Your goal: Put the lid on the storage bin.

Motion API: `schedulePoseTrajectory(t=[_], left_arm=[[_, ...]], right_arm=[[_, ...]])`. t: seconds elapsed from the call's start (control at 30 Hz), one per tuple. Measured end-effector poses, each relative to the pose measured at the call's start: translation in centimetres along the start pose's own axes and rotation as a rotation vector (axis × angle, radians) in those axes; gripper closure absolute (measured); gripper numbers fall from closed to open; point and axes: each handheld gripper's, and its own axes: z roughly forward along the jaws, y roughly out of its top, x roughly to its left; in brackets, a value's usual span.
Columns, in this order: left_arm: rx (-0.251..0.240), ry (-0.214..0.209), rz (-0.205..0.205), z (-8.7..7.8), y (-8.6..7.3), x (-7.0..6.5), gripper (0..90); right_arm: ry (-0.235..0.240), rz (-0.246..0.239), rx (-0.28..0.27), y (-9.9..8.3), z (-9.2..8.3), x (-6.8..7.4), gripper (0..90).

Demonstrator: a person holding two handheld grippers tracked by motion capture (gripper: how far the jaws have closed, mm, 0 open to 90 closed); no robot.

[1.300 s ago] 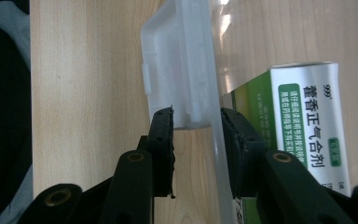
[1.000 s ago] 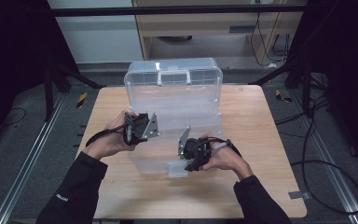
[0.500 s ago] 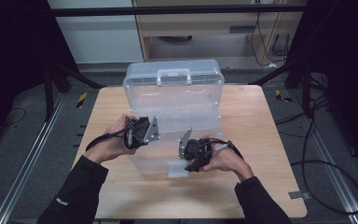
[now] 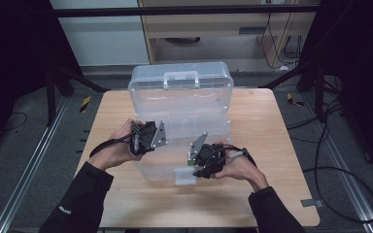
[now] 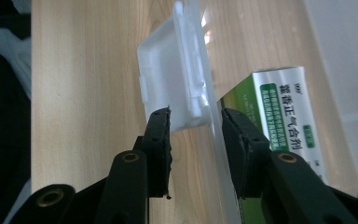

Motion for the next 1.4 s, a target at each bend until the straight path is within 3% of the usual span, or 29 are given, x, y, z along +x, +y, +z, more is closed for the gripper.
schedulePoseTrajectory(t=[0.17, 0.43, 0.47, 0.5, 0.6, 0.87, 1.0, 1.07, 1.23, 1.3, 1.33, 1.4], left_arm=[[0.001, -0.005, -0.001, 0.0, 0.0, -0.1, 77.7], [0.01, 0.004, 0.001, 0.1, 0.2, -0.2, 76.9], [0.01, 0.004, 0.001, 0.1, 0.2, -0.2, 76.8], [0.01, 0.005, -0.002, 0.1, 0.2, -0.2, 76.6], [0.01, 0.007, -0.002, 0.1, 0.2, -0.3, 76.5], [0.016, 0.008, 0.001, 0.1, 0.2, -0.4, 76.1], [0.017, 0.006, 0.003, 0.1, 0.2, -0.4, 75.9], [0.019, 0.005, 0.005, 0.1, 0.2, -0.5, 75.9], [0.019, 0.004, 0.013, 0.2, 0.2, -0.6, 75.7], [0.019, 0.004, 0.013, 0.2, 0.2, -0.6, 75.6], [0.019, 0.004, 0.013, 0.2, 0.2, -0.6, 75.6], [0.015, 0.002, 0.003, 0.2, 0.2, -0.8, 75.3]], right_arm=[[-0.011, 0.028, -0.094, -0.5, -1.8, 0.1, 67.0], [-0.061, 0.159, -0.242, -1.7, -4.7, -0.4, 82.2], [-0.061, 0.159, -0.242, -1.7, -4.7, -0.4, 82.2], [-0.076, 0.191, -0.28, -2.1, -5.2, -0.7, 86.4], [-0.09, 0.221, -0.309, -2.5, -5.7, -0.9, 89.8], [-0.124, 0.3, -0.411, -3.1, -7.1, -1.4, 90.0], [-0.148, 0.317, -0.448, -3.3, -7.6, -1.6, 90.0], [-0.185, 0.341, -0.51, -3.6, -8.1, -1.8, 90.0], [-0.247, 0.394, -0.601, -4.1, -9.1, -2.3, 90.0], [-0.293, 0.422, -0.622, -4.2, -9.4, -2.6, 90.0], [-0.293, 0.422, -0.622, -4.2, -9.4, -2.6, 90.0], [-0.329, 0.483, -0.625, -4.6, -9.7, -3.2, 90.0]])
